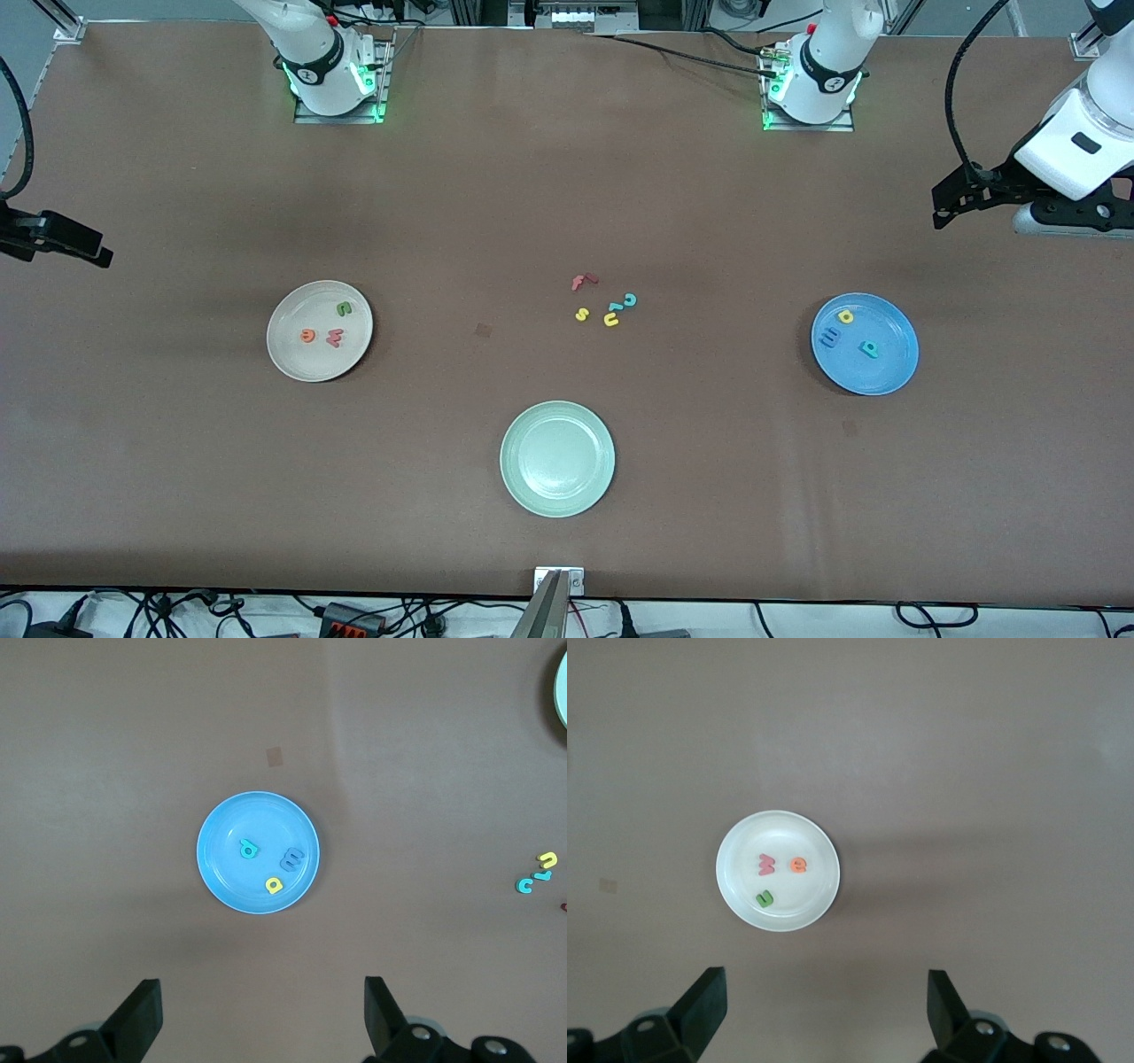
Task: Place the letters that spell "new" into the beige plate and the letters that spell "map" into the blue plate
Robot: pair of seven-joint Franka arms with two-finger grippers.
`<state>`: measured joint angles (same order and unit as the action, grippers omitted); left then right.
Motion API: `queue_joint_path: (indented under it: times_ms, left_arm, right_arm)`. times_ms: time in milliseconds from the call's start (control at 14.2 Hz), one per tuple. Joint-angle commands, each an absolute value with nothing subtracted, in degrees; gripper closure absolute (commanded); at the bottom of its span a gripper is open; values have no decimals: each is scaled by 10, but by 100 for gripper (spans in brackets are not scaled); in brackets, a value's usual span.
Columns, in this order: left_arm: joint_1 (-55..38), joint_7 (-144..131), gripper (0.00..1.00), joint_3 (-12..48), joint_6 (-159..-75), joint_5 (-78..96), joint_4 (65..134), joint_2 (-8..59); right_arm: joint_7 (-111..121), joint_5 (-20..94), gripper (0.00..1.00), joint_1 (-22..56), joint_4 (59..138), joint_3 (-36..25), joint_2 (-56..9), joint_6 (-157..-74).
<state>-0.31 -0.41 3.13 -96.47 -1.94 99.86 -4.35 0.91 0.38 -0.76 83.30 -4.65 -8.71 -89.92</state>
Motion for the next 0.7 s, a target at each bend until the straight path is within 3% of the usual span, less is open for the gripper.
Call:
queue_joint_path:
  times_ms: [0, 141, 634]
  left_arm:
    - [-1, 11, 0, 33, -954, -6, 989, -44]
    - [-1, 11, 0, 33, -952, -6, 988, -44]
    - [-4, 9, 0, 45, -951, -6, 984, -44]
  right_arm:
    - [11, -6, 0, -21, 944, -35, -5, -943]
    - [11, -6, 0, -20, 999, -35, 34, -965]
    - [13, -18, 0, -19, 999, -34, 38, -953]
